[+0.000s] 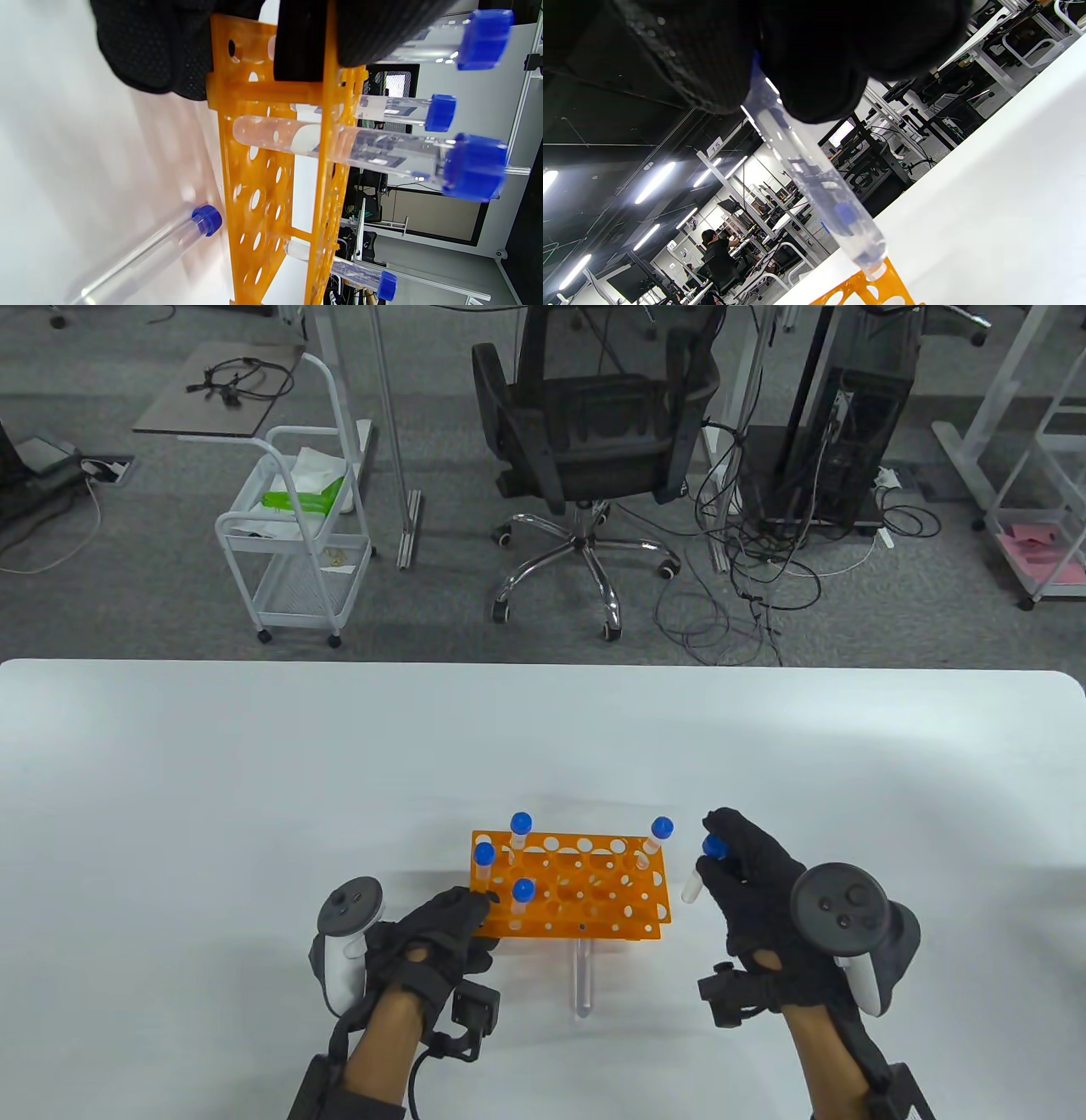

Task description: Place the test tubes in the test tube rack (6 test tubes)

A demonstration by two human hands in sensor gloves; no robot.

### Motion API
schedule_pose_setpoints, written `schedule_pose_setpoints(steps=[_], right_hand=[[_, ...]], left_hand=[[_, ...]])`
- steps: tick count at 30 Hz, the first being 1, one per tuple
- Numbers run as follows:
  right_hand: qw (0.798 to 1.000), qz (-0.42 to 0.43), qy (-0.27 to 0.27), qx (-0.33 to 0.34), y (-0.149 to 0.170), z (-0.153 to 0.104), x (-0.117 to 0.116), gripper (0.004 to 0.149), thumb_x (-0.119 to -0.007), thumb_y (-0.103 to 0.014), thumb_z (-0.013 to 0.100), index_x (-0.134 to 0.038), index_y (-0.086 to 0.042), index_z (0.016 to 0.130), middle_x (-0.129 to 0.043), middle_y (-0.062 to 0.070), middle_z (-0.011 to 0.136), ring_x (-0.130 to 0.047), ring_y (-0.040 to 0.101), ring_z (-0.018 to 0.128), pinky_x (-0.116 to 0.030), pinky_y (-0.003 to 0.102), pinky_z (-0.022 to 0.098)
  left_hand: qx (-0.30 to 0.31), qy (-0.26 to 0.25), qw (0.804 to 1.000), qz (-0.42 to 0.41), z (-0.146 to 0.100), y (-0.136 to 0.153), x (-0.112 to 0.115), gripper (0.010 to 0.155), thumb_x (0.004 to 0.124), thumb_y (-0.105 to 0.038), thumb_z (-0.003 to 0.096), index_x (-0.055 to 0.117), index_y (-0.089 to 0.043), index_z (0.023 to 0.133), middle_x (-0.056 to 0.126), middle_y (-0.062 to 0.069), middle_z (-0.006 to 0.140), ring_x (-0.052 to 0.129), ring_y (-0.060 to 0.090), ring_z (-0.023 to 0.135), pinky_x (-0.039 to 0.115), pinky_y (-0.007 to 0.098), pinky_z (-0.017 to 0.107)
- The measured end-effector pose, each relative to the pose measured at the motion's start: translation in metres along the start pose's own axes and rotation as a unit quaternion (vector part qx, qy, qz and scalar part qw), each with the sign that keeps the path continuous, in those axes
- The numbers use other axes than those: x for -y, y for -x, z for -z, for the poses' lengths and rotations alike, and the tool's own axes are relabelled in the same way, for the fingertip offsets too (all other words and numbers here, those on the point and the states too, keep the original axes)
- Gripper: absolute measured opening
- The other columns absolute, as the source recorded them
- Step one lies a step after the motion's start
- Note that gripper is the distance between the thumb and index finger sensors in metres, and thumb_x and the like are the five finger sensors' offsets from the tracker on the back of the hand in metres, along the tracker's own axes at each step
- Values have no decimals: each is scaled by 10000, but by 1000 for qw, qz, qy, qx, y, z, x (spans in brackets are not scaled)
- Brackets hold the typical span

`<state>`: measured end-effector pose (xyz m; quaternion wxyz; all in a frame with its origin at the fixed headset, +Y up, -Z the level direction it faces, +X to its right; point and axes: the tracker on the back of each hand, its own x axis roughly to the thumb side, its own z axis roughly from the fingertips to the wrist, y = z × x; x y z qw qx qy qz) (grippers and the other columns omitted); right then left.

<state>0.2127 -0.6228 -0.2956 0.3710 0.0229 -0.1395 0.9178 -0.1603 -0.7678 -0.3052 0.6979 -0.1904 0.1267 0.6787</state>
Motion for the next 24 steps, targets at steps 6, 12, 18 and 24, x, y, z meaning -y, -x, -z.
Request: schedule_pose_setpoints(steps=[6,12,18,24], right_hand=[[1000,-5,-9,11,-3,-1,-3,555,-906,-394,413,-718,-317,929,-882,-21,888,-1017,165,607,-895,351,370],[999,-19,-24,23,-6,-2,-11,559,-909,-391,411,-712,-317,930,-890,-21,883,-1023,161,601,-897,350,366],[998,-37,-42,25,-6,-2,-21,557,-912,-386,411,-716,-316,928,-890,-21,885,-1025,160,601,-898,350,368],[998,-45,-49,18,-1,0,-26,559,-912,-386,411,-713,-317,928,-891,-22,885,-1028,157,598,-899,348,366]], left_hand=[[0,1,1000,4,0,0,2,423,724,-421,474,824,-190,813,599,247,1054,834,392,849,822,489,532],[1,3,1000,4,0,0,3,424,724,-421,473,825,-189,813,599,247,1054,833,394,849,823,490,532],[2,4,1000,3,0,0,3,424,724,-421,473,824,-189,813,599,246,1054,835,392,848,824,488,531],[3,5,1000,0,0,0,3,424,723,-422,474,822,-190,815,596,245,1056,834,393,848,824,488,532]])
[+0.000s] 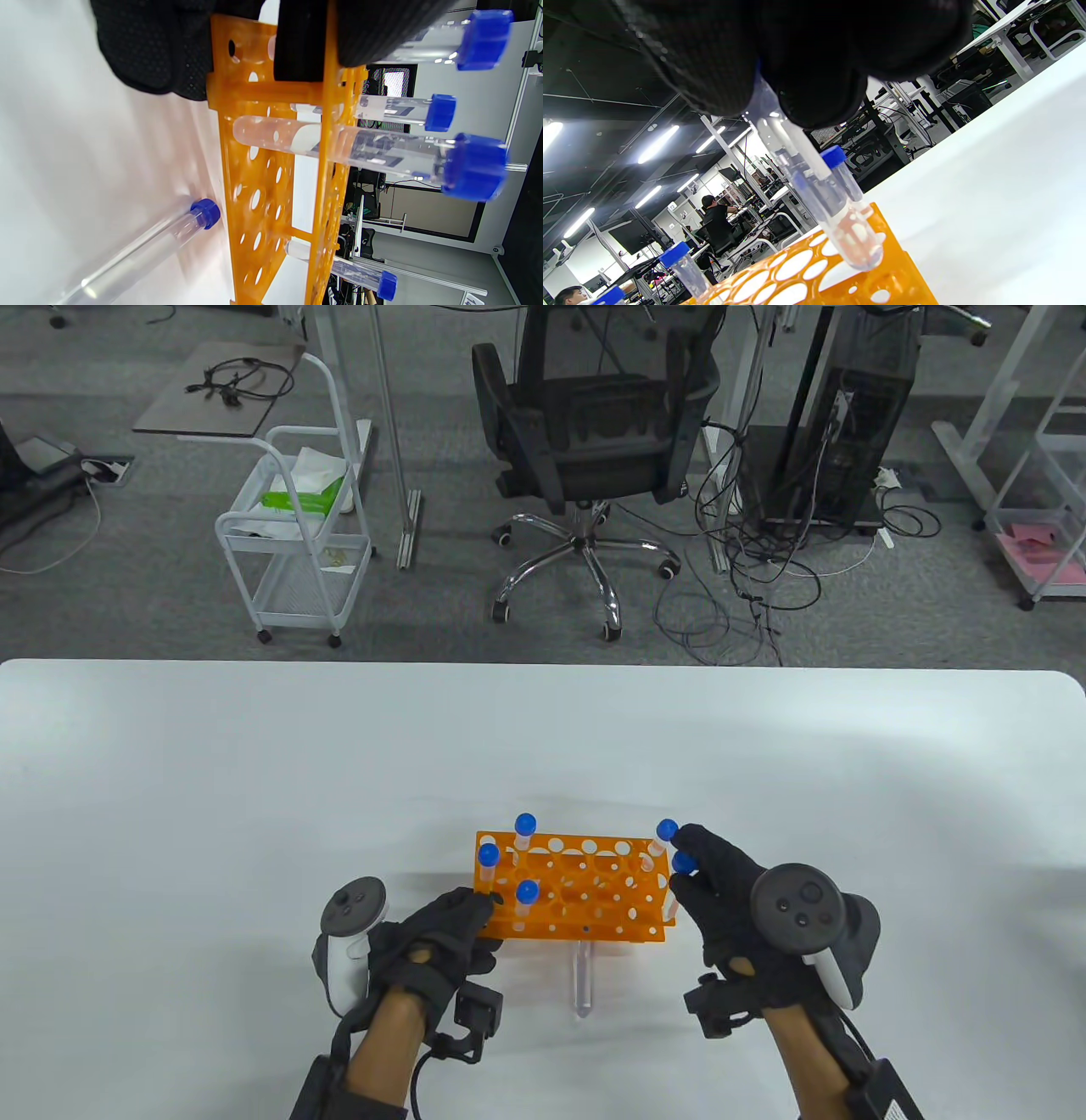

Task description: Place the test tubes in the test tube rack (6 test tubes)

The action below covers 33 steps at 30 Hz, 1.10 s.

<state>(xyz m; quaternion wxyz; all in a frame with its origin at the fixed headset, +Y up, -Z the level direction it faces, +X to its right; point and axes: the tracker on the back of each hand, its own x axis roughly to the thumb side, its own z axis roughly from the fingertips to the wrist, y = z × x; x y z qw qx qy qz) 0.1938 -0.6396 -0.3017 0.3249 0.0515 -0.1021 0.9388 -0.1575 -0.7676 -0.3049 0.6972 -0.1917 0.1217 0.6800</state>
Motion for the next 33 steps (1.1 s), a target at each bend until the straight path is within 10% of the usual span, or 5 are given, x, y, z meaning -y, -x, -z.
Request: schedule_pose_setpoints(steps=[33], right_hand=[[997,-55,-57,-15,10,8,-36,589,-890,-403,421,-645,-327,951,-830,-44,926,-978,164,674,-873,359,423]], left_hand=[[3,-7,1000,-25,-3,-2,-11,424,722,-423,475,823,-192,815,600,246,1054,841,394,843,831,482,527]])
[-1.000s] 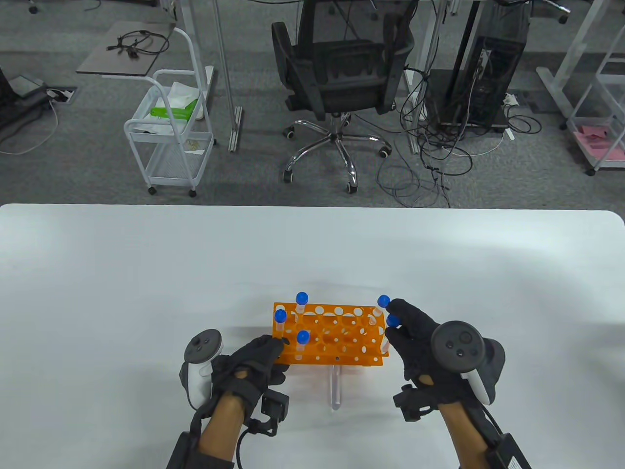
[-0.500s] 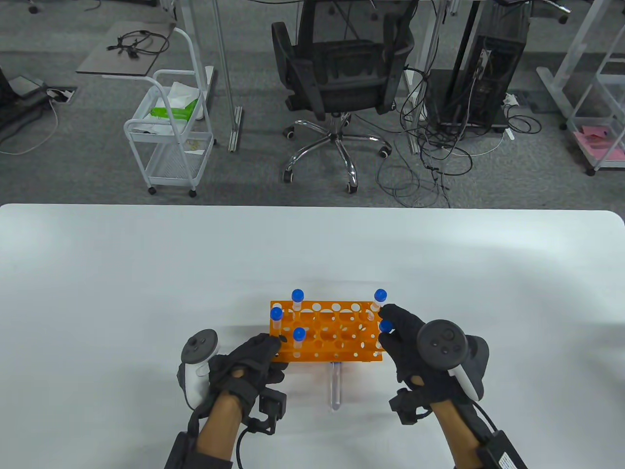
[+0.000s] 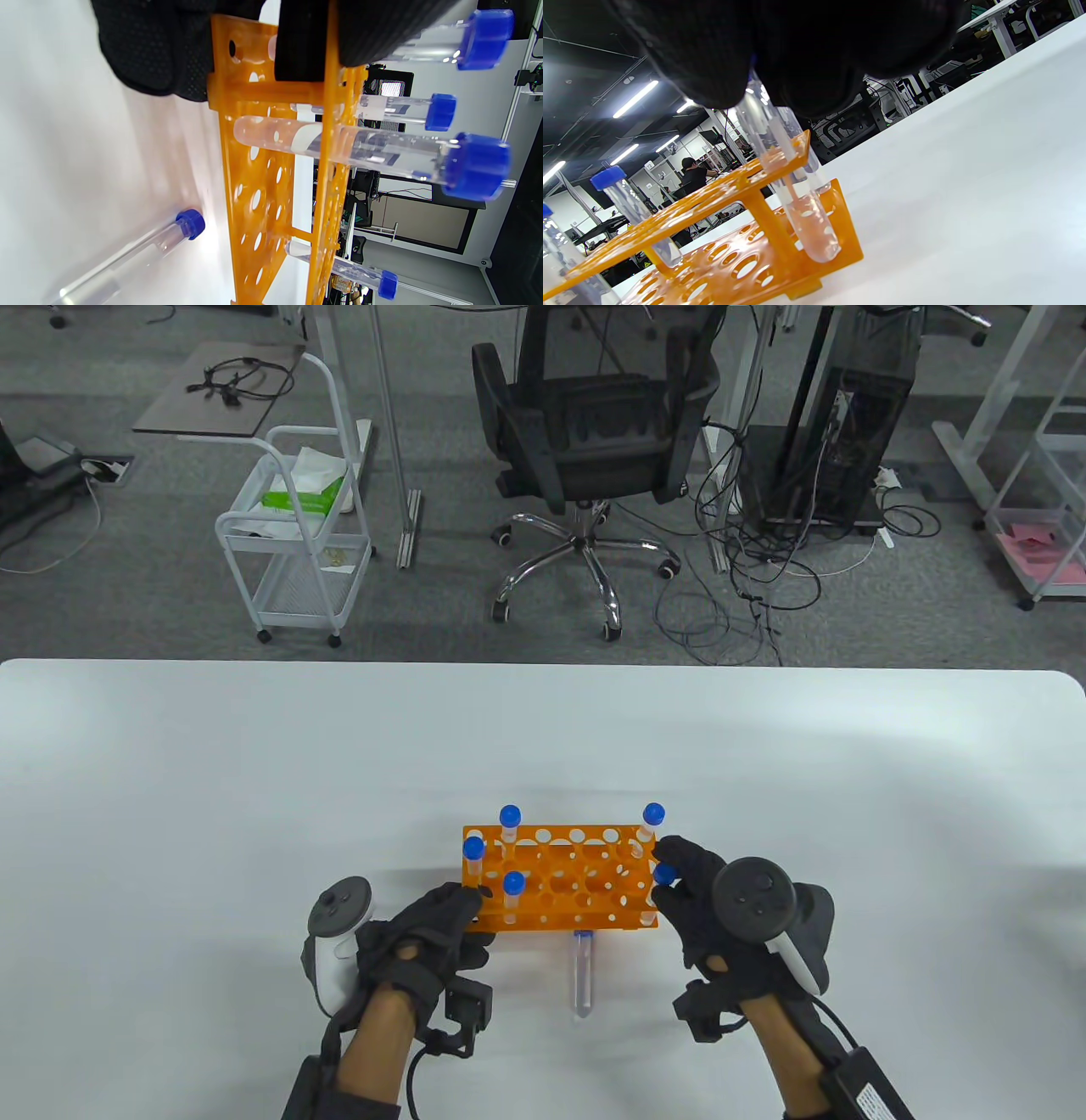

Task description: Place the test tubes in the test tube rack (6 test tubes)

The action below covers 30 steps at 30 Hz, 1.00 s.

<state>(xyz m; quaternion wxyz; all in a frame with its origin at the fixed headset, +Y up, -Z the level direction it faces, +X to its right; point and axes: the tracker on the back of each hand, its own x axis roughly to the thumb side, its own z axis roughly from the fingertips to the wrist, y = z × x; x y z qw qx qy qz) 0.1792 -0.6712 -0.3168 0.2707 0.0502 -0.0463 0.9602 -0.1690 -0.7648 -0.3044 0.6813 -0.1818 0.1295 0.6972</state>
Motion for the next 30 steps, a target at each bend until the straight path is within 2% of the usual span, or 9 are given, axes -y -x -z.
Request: schedule_pose_setpoints(steps=[5,13,20,30], right_hand=[[999,0,30,18,-2,-1,1,588,-901,-399,409,-657,-323,939,-842,-47,909,-988,154,653,-880,352,409],[1000,6,14,10,0,0,1,587,-886,-405,420,-650,-320,950,-837,-37,918,-986,164,656,-877,359,411],[1000,16,3,6,3,2,1,630,-869,-455,418,-620,-319,980,-813,-31,945,-972,180,685,-868,369,431],[1000,19,5,19,-5,-2,1,575,-852,-462,425,-661,-336,951,-827,-48,932,-969,176,697,-866,370,446]], left_hand=[[-2,3,1000,-8,0,1,-2,424,716,-426,477,818,-197,819,599,247,1054,847,392,840,836,477,523],[2,0,1000,-4,0,0,-2,423,719,-425,475,822,-195,815,602,243,1054,846,391,840,836,477,524],[3,-2,1000,-9,0,-1,-5,423,720,-423,476,821,-193,816,600,246,1054,845,394,840,835,478,524],[2,-3,1000,-5,-1,-1,-5,422,720,-424,477,821,-195,816,600,244,1055,845,395,840,836,476,525]])
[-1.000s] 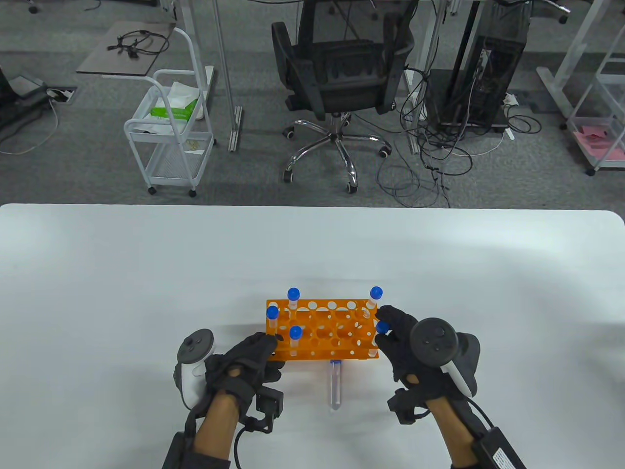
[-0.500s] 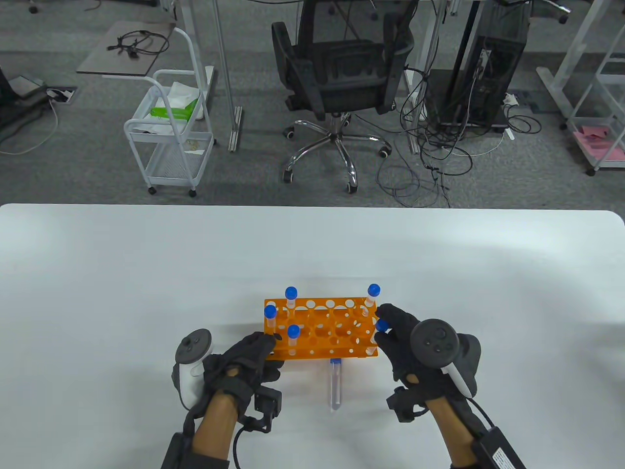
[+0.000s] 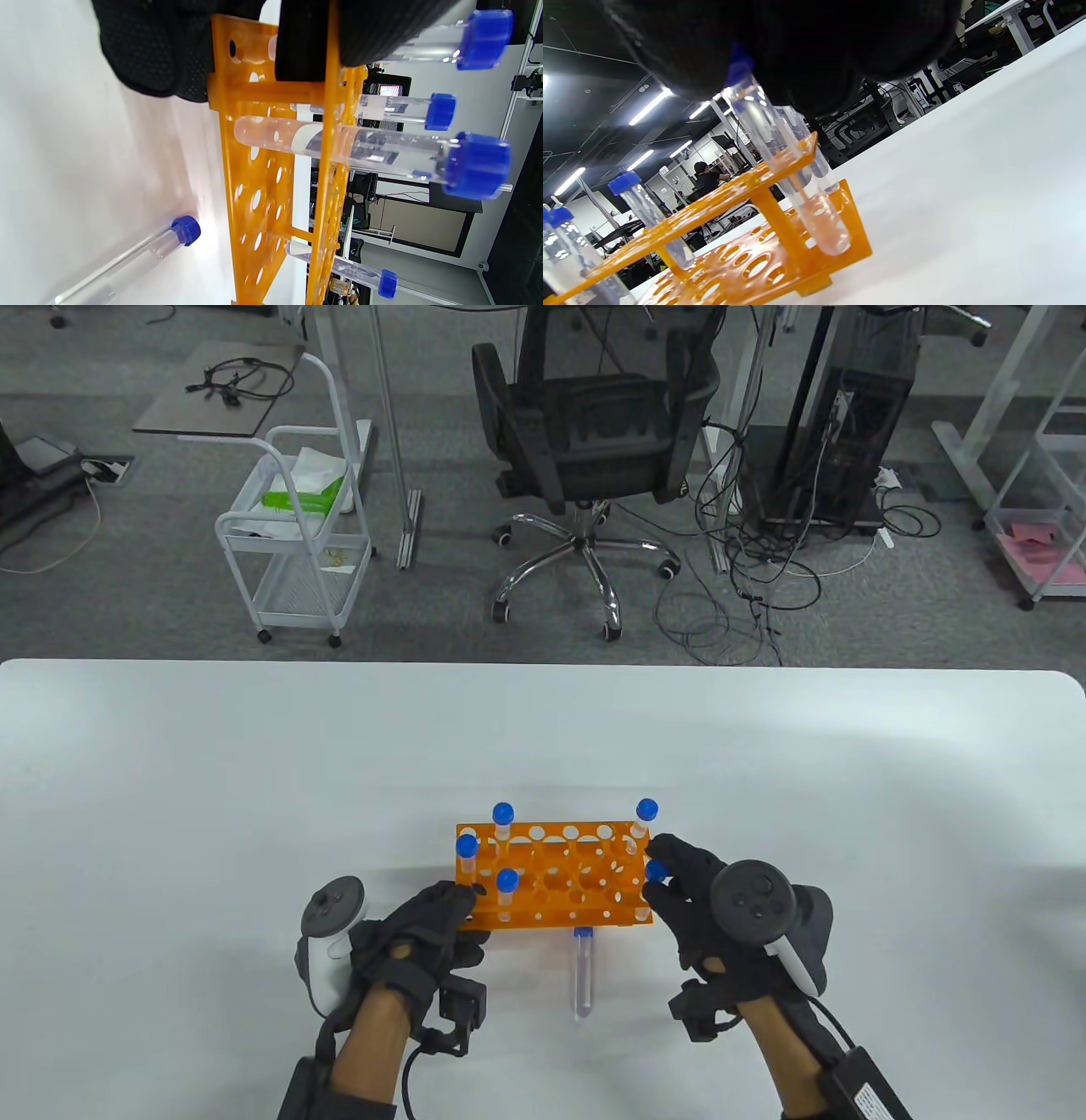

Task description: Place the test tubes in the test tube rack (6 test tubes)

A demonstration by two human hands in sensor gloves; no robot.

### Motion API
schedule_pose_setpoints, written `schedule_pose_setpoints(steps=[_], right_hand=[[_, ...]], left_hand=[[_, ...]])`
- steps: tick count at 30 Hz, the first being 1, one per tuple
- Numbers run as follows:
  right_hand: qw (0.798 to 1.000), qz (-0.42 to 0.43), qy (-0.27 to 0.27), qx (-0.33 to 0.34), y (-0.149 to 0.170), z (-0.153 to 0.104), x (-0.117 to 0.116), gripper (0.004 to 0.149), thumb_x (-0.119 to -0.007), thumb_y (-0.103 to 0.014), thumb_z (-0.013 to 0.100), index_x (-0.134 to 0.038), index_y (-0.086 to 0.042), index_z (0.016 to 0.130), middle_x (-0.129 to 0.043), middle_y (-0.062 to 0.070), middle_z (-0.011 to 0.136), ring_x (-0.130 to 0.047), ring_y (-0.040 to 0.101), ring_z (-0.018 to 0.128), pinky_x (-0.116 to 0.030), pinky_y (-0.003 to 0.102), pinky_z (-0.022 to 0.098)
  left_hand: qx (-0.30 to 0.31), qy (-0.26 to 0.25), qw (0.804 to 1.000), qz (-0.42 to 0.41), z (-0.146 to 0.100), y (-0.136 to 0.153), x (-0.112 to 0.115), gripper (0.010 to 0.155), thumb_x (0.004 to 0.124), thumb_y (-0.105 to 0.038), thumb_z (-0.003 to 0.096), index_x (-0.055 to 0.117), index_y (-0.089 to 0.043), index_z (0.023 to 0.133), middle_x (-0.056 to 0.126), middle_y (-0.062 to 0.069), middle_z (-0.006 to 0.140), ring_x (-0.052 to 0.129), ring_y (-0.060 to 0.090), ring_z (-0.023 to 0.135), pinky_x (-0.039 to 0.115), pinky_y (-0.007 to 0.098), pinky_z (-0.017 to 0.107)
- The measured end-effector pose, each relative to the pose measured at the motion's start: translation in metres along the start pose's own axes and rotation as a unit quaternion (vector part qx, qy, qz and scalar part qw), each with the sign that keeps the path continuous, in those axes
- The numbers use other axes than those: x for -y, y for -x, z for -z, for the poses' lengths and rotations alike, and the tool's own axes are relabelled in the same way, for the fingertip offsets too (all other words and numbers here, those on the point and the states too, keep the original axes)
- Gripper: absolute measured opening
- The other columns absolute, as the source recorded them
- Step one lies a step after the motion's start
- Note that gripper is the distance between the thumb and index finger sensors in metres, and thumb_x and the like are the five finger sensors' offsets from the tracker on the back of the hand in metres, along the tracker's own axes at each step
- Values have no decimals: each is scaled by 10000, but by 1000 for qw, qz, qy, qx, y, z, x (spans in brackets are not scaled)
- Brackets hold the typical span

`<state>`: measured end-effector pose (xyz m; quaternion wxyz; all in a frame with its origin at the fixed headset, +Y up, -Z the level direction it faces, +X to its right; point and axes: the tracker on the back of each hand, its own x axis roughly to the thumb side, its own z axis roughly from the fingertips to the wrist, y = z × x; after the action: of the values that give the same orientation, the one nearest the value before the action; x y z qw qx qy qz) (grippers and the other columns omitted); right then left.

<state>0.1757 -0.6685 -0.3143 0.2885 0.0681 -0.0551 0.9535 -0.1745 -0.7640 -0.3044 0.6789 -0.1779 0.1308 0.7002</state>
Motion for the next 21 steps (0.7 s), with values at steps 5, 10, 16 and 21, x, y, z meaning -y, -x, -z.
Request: schedule_pose_setpoints(steps=[5,10,16,21], right_hand=[[1000,2,-2,3,0,-1,2,598,-840,-498,420,-648,-331,961,-816,-41,944,-962,186,708,-861,376,454],[999,27,10,-15,11,2,6,636,-775,-570,422,-615,-322,986,-782,-25,974,-938,209,746,-847,393,479],[998,54,3,-38,23,3,4,639,-749,-585,429,-626,-299,987,-781,6,974,-929,257,765,-837,427,495],[997,39,-21,-62,26,5,-8,638,-748,-582,434,-624,-291,988,-782,18,972,-934,262,755,-843,424,488]], left_hand=[[1,0,1000,-7,0,0,0,422,719,-425,476,821,-195,816,599,244,1055,844,395,841,836,477,524],[2,-4,1000,-15,-1,0,-4,423,718,-425,477,819,-196,818,598,243,1056,845,393,841,837,476,525],[1,-15,1000,-21,0,0,-15,423,717,-426,478,817,-196,819,595,242,1057,843,393,843,836,475,526],[1,-29,999,-41,-1,0,-27,423,715,-426,480,814,-198,822,590,241,1059,839,393,847,834,475,529]])
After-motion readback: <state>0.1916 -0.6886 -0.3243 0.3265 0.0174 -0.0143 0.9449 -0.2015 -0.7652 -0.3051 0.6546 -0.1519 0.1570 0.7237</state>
